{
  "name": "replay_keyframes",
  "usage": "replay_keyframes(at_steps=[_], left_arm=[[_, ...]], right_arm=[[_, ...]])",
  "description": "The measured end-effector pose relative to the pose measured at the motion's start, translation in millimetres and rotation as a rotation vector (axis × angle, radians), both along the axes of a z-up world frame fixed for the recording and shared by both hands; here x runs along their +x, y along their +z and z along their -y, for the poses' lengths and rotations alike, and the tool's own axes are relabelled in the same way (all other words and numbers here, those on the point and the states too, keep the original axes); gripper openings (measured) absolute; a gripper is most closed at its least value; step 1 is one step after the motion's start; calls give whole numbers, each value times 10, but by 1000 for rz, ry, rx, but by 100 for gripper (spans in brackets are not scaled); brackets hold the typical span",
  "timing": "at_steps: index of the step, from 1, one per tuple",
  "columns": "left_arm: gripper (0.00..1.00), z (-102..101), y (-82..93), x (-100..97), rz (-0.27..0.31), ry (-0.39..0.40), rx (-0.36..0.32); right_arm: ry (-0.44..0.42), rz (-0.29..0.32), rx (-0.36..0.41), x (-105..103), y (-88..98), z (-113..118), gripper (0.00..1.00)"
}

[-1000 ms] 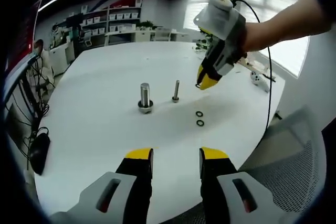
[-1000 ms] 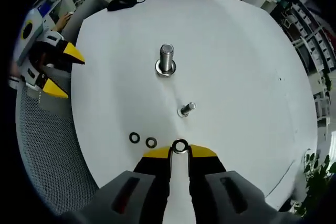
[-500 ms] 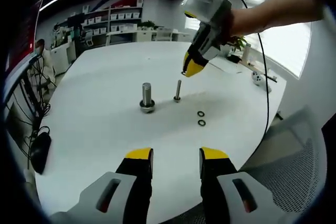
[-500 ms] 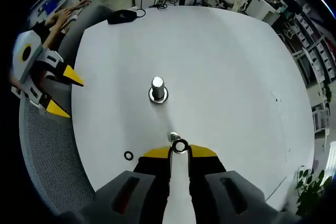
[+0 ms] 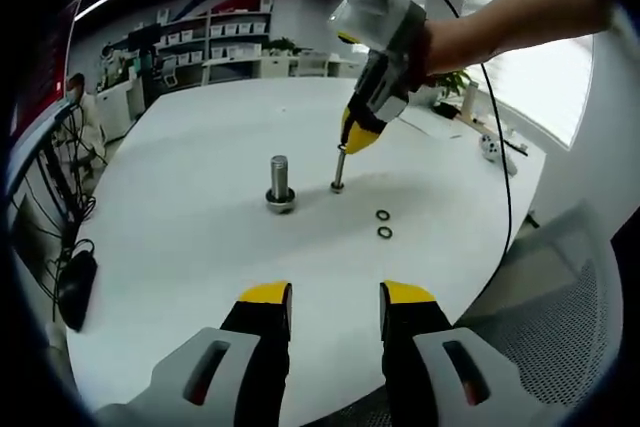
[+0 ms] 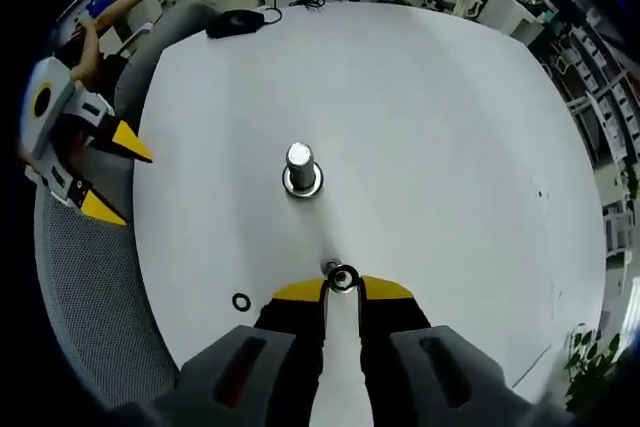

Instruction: Place the washer onto the threaded stud by aligning its center hole with the stud, sliding it down to the base, and recovering from edge contact or off-axis alignment until the washer reaches the visible bottom stop.

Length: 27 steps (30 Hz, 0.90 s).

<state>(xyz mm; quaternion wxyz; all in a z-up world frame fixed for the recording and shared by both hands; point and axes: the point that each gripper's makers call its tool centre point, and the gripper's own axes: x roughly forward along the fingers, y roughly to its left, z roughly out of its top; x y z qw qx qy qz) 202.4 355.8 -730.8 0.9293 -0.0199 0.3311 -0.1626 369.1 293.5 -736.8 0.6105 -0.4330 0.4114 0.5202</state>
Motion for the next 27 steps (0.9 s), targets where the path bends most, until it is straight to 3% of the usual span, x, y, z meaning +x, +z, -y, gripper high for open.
replay_keyframes(at_steps=[27], left_arm=[[33,-20,-34,-11,-18,10,6]], right_arm=[[24,-47,-75,57,-463,47,14]])
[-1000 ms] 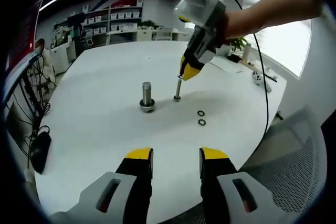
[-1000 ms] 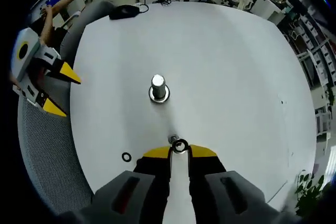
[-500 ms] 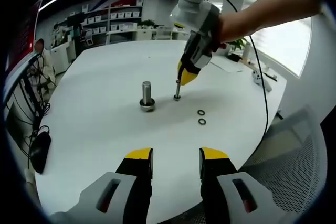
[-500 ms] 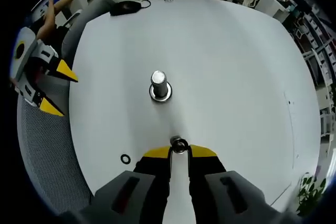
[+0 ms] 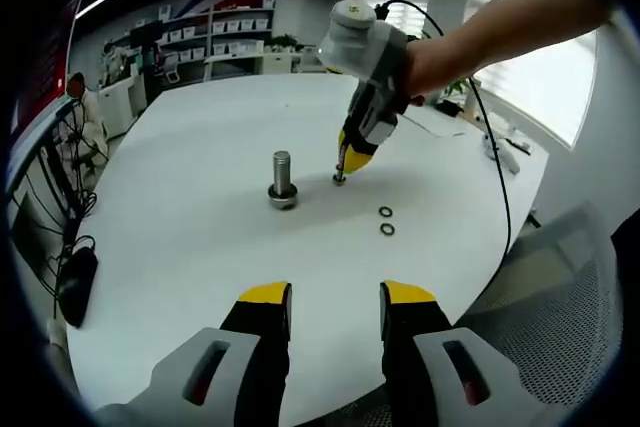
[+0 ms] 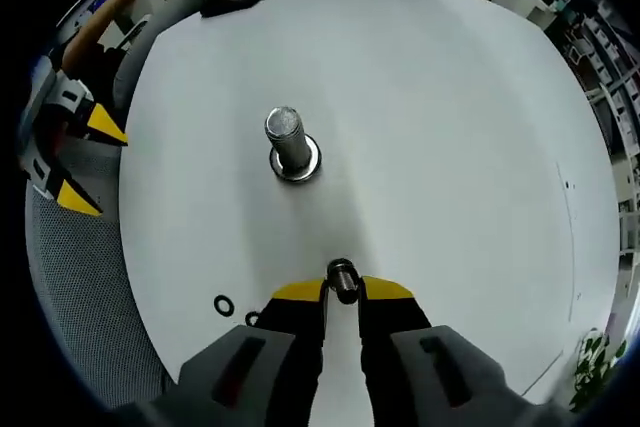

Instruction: Place the washer onto the threaded stud by aligning its center hole with the stud, sliding it down to the base, and recovering from edge contact or off-axis alignment until the washer reaches the visible bottom stop.

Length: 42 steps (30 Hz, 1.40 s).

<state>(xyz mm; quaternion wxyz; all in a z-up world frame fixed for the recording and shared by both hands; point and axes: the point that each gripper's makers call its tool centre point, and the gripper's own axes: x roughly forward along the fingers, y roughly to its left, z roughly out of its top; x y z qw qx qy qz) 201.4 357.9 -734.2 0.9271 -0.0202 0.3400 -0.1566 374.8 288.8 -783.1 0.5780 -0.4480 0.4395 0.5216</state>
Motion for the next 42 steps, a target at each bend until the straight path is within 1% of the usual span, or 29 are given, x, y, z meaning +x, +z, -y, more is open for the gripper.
replay_keyframes(at_steps=[5,11,19,21,23,26,34,39,42], left_arm=[[33,-11,-12,0,-5,4,2],[33,-14,-10,0,-3,6,2],[34,-28,-6,-3,-2,14,0],[34,-33,0,-1,0,18,-2],[34,-38,0,3,1,19,-2],[34,-35,7,4,3,19,-1],[34,-31,-8,-1,-5,17,-1],[34,-29,-14,2,-7,16,-3],[34,-24,-15,2,-8,12,3]], right_arm=[[-15,-14,-7,-28,-68,12,15],[-16,-17,-14,-39,-89,12,15],[-24,-19,-2,-79,-140,-8,20],[-30,-24,-2,-98,-136,-5,22],[-22,-16,-5,-77,-141,-2,22],[-27,-8,0,-63,-94,8,24],[-48,-2,-2,-70,-60,152,25],[-69,-13,-3,-132,-59,274,25],[-65,-22,-6,-188,-57,323,25]])
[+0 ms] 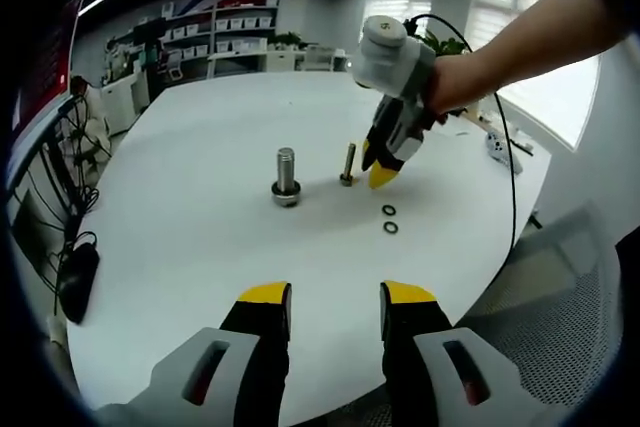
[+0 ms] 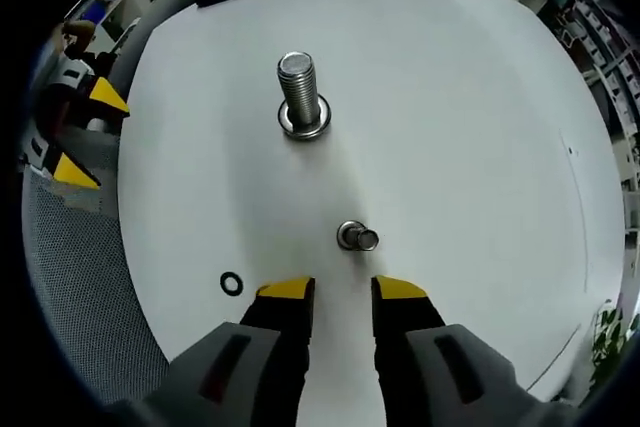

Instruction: Place the washer onto the threaded stud by aligning its center hole with the stud, sliding it down to the base, and recovering from edge contact or off-axis alignment until the washer reaches the visible bottom stop.

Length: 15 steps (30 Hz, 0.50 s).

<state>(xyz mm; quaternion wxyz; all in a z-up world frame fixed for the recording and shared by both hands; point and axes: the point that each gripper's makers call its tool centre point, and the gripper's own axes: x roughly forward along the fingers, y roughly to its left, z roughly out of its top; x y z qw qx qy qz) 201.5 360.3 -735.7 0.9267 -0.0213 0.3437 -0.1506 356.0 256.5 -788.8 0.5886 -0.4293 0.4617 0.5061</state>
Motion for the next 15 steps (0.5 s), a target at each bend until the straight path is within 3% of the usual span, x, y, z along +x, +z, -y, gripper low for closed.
replay_keyframes(at_steps=[8,15], left_arm=[[34,1,-8,-2,-2,-1,-4],[34,-2,2,-4,2,-1,2]], right_arm=[[-27,-33,20,-205,-44,76,27],[34,-26,10,-353,-34,99,27]])
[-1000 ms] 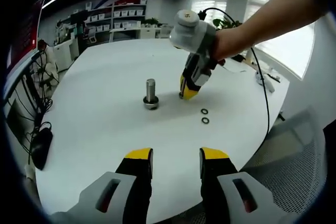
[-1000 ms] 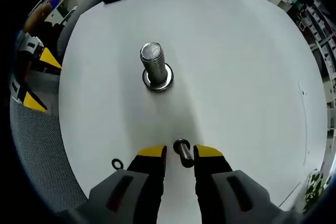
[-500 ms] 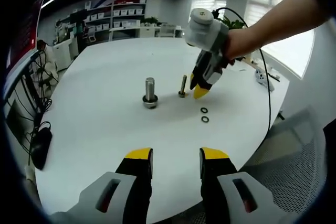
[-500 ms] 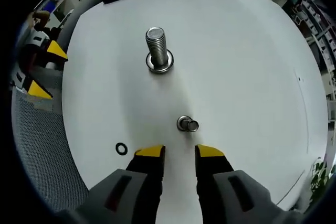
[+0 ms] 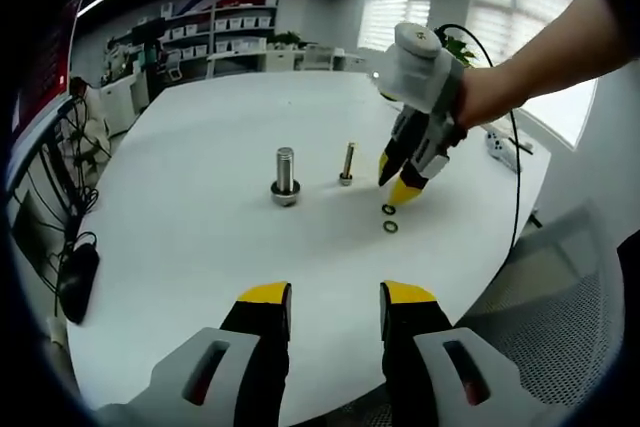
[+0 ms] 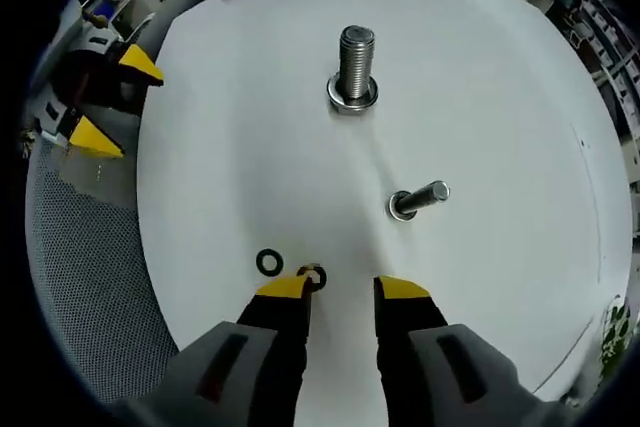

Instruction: Place the washer onto the threaded stud by aligning its center hole with the stud, sliding it down to the base, and recovering from edge contact or off-axis alignment until the washer reaches the visible bottom stop.

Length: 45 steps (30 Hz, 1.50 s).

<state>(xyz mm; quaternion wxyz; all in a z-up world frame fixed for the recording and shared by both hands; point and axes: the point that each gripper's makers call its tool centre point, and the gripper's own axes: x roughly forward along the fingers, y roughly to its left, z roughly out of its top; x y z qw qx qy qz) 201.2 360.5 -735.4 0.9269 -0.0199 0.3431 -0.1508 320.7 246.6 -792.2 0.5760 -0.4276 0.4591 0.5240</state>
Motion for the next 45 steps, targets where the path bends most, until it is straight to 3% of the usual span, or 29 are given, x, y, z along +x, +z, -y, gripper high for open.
replay_keyframes(at_steps=[14,26,45], left_arm=[[34,0,0,-3,1,0,11],[34,-9,-2,-6,0,3,11],[34,-14,-1,3,3,3,13]], right_arm=[[26,-8,-9,-144,-78,23,27],[13,0,4,-64,-69,0,25],[155,5,-7,-75,-85,-51,18]])
